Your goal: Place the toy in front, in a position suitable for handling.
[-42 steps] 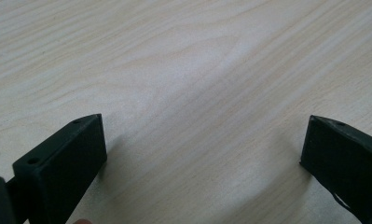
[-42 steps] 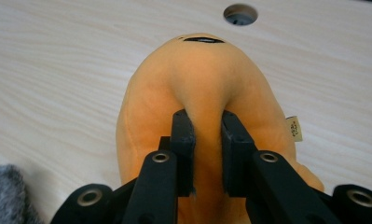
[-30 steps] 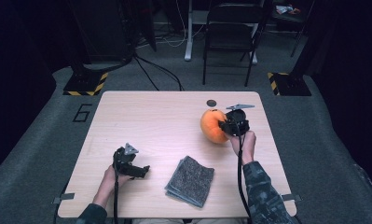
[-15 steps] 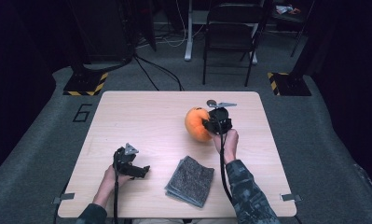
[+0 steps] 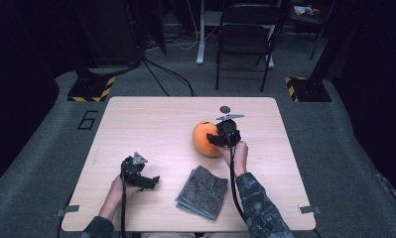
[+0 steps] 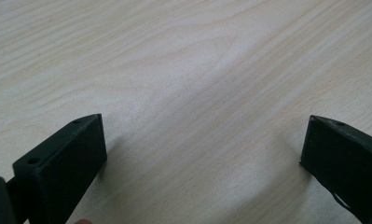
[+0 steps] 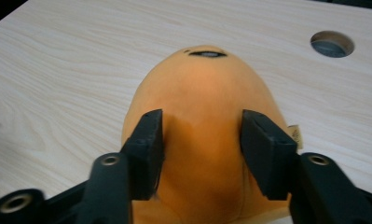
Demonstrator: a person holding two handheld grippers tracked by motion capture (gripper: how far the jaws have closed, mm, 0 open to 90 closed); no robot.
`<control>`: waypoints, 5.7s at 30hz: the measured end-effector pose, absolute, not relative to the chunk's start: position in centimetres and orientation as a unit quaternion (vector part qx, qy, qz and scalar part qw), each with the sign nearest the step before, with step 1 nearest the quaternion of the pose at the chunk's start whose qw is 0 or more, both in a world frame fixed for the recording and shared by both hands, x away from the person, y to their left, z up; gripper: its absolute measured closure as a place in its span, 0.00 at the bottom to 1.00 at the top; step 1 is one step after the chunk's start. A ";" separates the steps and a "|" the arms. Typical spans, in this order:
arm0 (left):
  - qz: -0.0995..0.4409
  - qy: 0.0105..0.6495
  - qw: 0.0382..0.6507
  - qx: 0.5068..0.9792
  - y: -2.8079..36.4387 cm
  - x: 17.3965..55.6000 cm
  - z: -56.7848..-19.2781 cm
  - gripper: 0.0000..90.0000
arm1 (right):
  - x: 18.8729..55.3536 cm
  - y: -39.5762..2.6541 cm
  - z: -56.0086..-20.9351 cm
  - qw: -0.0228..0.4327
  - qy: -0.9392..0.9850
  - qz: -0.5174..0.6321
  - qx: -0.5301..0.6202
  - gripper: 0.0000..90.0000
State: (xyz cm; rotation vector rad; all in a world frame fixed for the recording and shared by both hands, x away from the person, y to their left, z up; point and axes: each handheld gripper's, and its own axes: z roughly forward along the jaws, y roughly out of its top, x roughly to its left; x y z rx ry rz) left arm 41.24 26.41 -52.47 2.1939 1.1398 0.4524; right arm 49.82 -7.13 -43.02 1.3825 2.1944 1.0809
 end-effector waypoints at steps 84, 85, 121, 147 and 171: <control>0.168 0.427 0.306 0.834 26.4 41.2 -52.4 0.00 | 38.8 -6.6 -49.3 0.081 0.919 0.248 0.295 0.84; 0.167 0.427 0.306 0.834 26.4 41.2 -52.4 0.00 | 38.9 -6.8 -49.2 0.083 0.919 0.248 0.295 0.84; 0.168 0.425 0.308 0.834 26.4 41.2 -52.4 0.00 | 39.0 -19.3 -46.8 0.127 0.859 0.233 0.438 0.84; 0.169 0.426 0.307 0.834 26.4 41.3 -52.4 0.00 | 43.7 -26.1 -46.4 0.188 0.734 0.260 0.598 0.82; 0.153 0.447 0.289 0.833 26.4 41.8 -51.7 0.02 | 45.2 -25.2 -45.6 0.204 0.731 0.286 0.585 0.18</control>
